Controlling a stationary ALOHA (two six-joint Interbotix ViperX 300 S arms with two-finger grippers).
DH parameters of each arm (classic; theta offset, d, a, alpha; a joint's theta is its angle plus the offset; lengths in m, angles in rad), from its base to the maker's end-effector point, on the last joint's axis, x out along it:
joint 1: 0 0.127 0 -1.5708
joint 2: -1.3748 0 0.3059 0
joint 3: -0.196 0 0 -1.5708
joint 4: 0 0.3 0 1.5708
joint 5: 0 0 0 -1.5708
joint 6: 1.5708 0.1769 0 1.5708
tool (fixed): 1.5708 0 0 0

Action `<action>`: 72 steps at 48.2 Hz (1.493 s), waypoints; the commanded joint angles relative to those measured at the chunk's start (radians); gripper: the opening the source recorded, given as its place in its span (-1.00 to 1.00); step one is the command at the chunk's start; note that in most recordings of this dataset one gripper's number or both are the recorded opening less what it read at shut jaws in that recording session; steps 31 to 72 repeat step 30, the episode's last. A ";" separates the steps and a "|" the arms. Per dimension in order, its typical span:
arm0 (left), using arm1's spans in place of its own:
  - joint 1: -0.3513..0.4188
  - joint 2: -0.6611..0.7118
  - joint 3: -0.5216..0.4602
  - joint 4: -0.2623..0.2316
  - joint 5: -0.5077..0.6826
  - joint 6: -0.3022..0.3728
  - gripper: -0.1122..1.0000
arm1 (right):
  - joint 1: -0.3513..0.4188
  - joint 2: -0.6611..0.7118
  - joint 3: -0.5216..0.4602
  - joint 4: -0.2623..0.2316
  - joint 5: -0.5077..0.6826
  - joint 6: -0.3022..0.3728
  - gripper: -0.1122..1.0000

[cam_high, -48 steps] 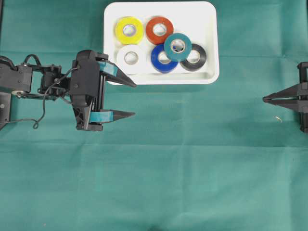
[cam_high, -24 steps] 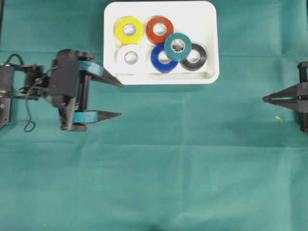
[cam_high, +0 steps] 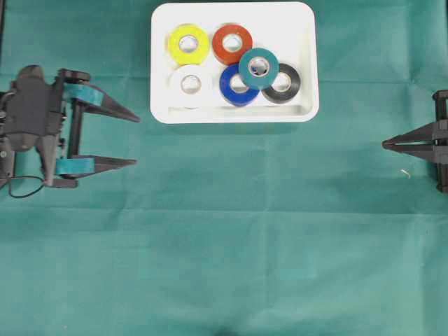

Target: Put the tape into the white case with the left arm.

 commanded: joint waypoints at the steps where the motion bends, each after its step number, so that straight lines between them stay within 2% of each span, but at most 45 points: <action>1: -0.003 -0.040 0.009 -0.002 -0.008 -0.006 0.67 | -0.002 0.005 -0.008 0.000 -0.009 0.002 -0.97; 12: -0.003 -0.160 0.081 -0.002 -0.006 -0.041 0.67 | -0.002 0.005 -0.008 0.000 -0.011 0.002 -0.97; 30: -0.003 -0.351 0.195 -0.002 0.008 -0.054 0.67 | 0.000 0.005 -0.008 0.002 -0.012 0.002 -0.97; 72: -0.003 -0.351 0.195 -0.002 0.008 -0.054 0.67 | 0.000 0.005 -0.008 0.002 -0.012 0.002 -0.97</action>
